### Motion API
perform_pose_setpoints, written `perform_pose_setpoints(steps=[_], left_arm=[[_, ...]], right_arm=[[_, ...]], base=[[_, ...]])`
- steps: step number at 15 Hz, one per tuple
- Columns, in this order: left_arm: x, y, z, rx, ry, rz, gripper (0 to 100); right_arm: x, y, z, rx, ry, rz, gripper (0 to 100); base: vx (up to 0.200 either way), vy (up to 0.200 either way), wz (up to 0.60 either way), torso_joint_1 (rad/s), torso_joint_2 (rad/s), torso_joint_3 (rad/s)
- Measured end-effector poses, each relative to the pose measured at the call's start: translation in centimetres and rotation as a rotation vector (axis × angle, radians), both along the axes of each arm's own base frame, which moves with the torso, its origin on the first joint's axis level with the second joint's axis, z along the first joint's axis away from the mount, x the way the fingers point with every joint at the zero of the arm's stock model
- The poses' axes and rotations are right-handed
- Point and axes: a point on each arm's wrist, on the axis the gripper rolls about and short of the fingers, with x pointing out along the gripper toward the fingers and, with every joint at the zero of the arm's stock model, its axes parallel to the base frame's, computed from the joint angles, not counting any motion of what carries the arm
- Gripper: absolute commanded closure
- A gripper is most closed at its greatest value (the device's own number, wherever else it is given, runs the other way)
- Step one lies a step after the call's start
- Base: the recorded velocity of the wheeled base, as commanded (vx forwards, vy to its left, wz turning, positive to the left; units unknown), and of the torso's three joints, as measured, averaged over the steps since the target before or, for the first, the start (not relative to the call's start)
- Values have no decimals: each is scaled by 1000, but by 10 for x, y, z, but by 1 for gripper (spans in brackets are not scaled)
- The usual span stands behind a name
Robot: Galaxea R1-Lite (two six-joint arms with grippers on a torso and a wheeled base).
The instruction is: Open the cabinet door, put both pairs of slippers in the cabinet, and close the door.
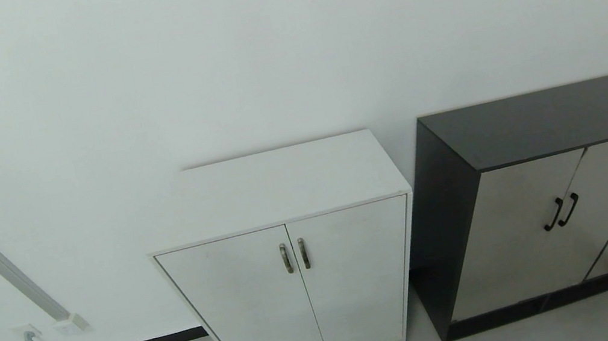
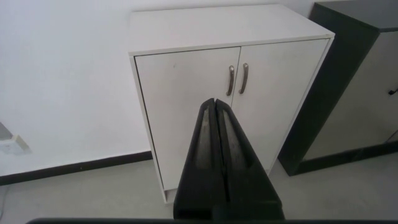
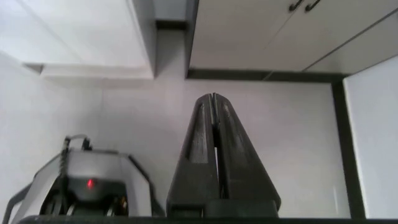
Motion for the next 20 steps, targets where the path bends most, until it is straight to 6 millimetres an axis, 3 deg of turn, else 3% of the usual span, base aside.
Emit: perform_pose_setpoints(steps=[8,20], left_arm=[[0,0,0,0,0,0,100],[0,0,0,1,0,0,100]], right_arm=[[-47,-3,-15,50,130,43,100],[-65,-4,-24,100,198,64,100]], base=[[0,0,0,0,0,0],[0,0,0,0,0,0]])
